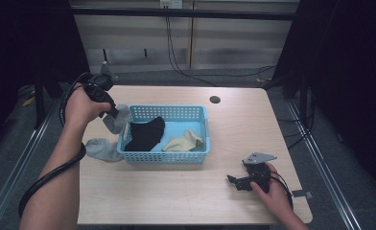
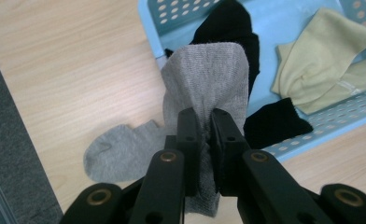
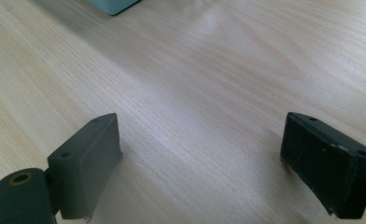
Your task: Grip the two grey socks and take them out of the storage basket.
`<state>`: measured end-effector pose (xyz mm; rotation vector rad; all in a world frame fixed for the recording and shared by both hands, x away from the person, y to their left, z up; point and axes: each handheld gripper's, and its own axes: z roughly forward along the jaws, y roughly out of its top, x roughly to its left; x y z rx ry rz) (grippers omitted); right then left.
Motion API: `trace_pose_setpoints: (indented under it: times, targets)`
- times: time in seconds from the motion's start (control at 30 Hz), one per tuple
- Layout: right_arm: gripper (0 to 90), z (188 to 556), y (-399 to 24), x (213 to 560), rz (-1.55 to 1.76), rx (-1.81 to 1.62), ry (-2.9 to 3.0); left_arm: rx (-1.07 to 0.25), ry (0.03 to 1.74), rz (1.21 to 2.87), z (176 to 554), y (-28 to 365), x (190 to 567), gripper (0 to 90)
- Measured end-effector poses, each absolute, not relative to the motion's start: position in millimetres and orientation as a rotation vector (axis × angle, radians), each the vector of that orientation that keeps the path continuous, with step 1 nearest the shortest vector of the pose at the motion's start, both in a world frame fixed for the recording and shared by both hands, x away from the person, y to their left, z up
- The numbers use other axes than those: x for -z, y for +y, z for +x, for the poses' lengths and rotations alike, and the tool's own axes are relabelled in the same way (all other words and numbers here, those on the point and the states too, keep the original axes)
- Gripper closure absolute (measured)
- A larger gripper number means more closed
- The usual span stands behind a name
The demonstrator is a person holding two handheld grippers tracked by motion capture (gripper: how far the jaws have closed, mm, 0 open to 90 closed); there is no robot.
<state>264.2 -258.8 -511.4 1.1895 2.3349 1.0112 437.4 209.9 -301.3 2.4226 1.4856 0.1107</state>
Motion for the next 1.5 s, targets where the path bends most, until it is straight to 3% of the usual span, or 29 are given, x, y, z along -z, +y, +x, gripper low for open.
trace_pose_setpoints:
  times: [0.8,1.5]
  targets:
    - [11.4,264,-259,511,1.191,-1.011,2.335,-0.121,1.595,2.399,431,250,344,82.5]
    - [11.4,264,-259,511,1.191,-1.011,2.335,-0.118,1.649,2.392,434,254,374,81.5]
